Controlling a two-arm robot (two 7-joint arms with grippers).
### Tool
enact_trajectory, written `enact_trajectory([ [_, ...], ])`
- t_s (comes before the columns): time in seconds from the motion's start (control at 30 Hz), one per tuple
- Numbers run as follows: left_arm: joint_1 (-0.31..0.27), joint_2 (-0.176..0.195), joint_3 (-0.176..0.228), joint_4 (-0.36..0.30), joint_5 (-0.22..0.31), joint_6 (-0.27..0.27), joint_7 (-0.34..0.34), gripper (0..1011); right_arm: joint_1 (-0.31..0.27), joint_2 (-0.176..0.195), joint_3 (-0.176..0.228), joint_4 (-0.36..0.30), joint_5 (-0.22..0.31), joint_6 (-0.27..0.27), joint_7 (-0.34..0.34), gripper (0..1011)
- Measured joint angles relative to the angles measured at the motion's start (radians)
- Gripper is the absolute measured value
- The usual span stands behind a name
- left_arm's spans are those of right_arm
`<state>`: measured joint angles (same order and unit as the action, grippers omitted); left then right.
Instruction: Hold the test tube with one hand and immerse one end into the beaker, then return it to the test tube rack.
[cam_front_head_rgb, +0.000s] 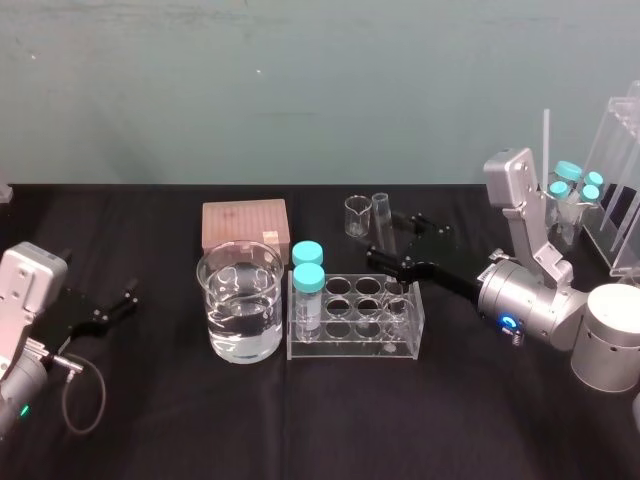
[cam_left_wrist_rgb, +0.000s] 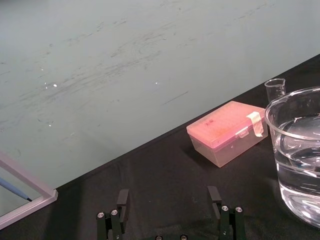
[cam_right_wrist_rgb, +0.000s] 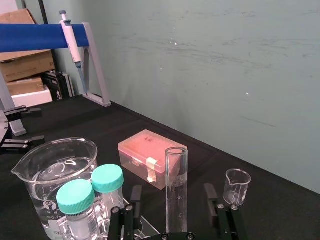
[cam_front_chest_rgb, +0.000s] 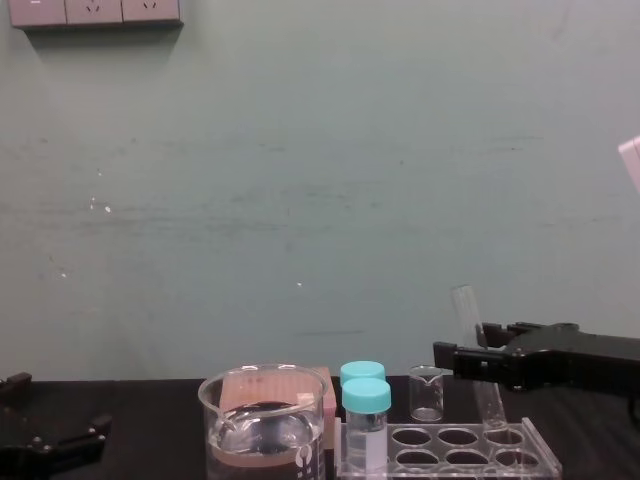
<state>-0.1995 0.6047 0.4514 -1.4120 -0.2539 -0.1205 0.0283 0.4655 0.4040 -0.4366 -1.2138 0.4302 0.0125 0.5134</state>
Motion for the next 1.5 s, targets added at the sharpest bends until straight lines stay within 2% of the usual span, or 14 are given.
enact_trajectory([
  [0.13, 0.0, 0.0, 0.0, 0.0, 0.0, 0.0, 0.0, 1000, -0.001, 0.0, 0.0, -0.001, 0.001, 0.0, 0.0, 693],
  [0.17, 0.0, 0.0, 0.0, 0.0, 0.0, 0.0, 0.0, 1000, -0.001, 0.0, 0.0, -0.001, 0.001, 0.001, 0.0, 693],
  [0.2, 0.0, 0.0, 0.0, 0.0, 0.0, 0.0, 0.0, 1000, -0.001, 0.001, 0.001, -0.001, 0.001, 0.001, 0.0, 632],
  [0.27, 0.0, 0.0, 0.0, 0.0, 0.0, 0.0, 0.0, 1000, -0.001, 0.001, 0.001, -0.001, 0.001, 0.001, 0.0, 599],
  [0.37, 0.0, 0.0, 0.0, 0.0, 0.0, 0.0, 0.0, 1000, -0.001, 0.001, 0.001, -0.002, 0.002, 0.001, 0.0, 470],
  [0.63, 0.0, 0.0, 0.0, 0.0, 0.0, 0.0, 0.0, 1000, -0.002, 0.002, 0.001, -0.003, 0.002, 0.001, -0.001, 234],
  [0.97, 0.0, 0.0, 0.0, 0.0, 0.0, 0.0, 0.0, 1000, -0.002, 0.002, 0.001, -0.003, 0.003, 0.001, -0.001, 226],
  [1.13, 0.0, 0.0, 0.0, 0.0, 0.0, 0.0, 0.0, 1000, -0.019, -0.004, 0.015, -0.004, -0.003, -0.049, -0.001, 227],
  [1.23, 0.0, 0.0, 0.0, 0.0, 0.0, 0.0, 0.0, 1000, -0.033, -0.011, 0.028, -0.004, -0.013, -0.097, -0.001, 226],
  [1.5, 0.0, 0.0, 0.0, 0.0, 0.0, 0.0, 0.0, 1000, -0.057, -0.018, 0.051, -0.008, -0.022, -0.136, -0.001, 227],
])
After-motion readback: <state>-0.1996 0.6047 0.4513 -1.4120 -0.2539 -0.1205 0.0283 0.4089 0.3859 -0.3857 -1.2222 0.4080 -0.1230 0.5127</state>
